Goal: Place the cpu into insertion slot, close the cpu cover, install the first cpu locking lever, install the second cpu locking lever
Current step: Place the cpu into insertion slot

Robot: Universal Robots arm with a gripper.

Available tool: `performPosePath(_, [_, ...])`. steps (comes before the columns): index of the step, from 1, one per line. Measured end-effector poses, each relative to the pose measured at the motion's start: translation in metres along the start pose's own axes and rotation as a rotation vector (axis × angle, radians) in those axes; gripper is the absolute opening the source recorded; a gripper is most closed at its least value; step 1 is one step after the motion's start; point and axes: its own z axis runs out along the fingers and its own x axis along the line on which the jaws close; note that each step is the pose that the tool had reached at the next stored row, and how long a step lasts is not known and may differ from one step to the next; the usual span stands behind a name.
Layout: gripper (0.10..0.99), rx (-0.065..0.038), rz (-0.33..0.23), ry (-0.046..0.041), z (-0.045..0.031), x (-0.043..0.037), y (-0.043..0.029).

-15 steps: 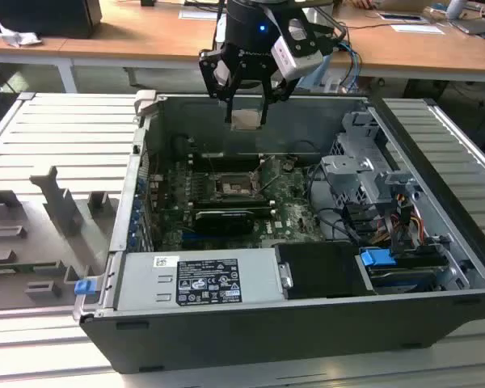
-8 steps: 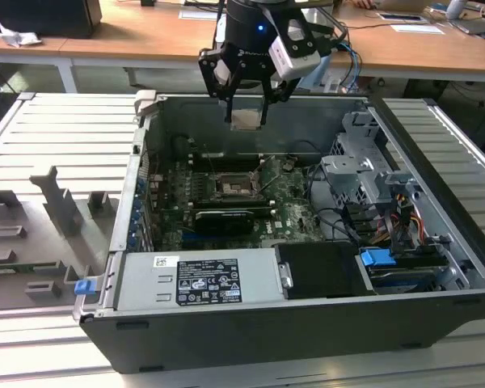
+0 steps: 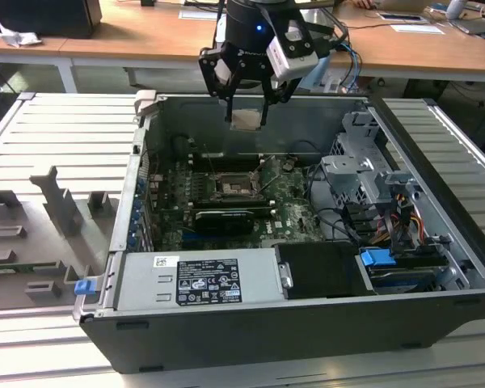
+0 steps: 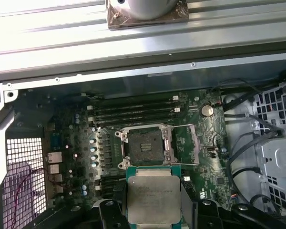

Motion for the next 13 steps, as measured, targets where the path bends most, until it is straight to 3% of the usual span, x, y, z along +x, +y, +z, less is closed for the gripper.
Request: performPosePath(13, [0.541, -0.002, 0.090, -0.0081, 0.0001, 0.0000, -0.0001])
